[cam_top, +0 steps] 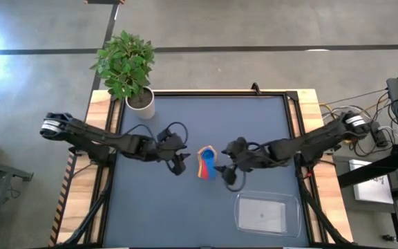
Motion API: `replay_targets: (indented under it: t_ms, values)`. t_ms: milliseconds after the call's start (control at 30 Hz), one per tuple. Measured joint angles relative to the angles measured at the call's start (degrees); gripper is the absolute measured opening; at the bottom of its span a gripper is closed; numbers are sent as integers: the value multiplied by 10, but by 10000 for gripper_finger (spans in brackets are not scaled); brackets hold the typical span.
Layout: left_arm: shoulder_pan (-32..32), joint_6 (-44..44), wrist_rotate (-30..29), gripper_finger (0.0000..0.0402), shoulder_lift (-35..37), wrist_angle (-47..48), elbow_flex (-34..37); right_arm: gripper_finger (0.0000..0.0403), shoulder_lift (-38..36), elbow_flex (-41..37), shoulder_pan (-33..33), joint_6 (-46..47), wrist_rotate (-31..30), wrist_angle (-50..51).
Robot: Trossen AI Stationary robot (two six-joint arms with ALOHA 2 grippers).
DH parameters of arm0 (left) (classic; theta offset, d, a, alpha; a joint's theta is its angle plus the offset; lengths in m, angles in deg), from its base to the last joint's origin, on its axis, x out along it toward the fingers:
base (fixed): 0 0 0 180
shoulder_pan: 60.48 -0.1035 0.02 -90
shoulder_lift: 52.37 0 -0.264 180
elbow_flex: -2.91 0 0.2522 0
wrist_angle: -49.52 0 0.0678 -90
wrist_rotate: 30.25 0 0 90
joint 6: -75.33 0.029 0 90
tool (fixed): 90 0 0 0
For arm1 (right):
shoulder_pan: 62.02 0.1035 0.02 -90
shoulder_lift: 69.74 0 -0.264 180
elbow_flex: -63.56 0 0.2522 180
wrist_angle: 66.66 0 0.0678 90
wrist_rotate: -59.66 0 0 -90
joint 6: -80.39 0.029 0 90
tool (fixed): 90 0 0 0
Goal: Nest measuring cups in basket
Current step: Put the stack of measuring cups into the bin
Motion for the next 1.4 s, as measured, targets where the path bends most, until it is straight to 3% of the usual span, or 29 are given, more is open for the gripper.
replay_targets:
  t_ms: [200,433,667,933,1400]
  values:
    - [4,-33,26,137,47,-110,117,370,100,53,-44,47,70,5]
    - [22,-49,26,118,74,-209,190,370,195,121,-63,112,108,54]
    - [37,-32,31,111,77,-229,206,370,228,195,-60,161,93,171]
    - [38,-13,106,111,78,-224,209,370,218,236,-52,224,56,210]
    - [71,-16,128,111,74,-222,250,370,271,237,-48,262,101,229]
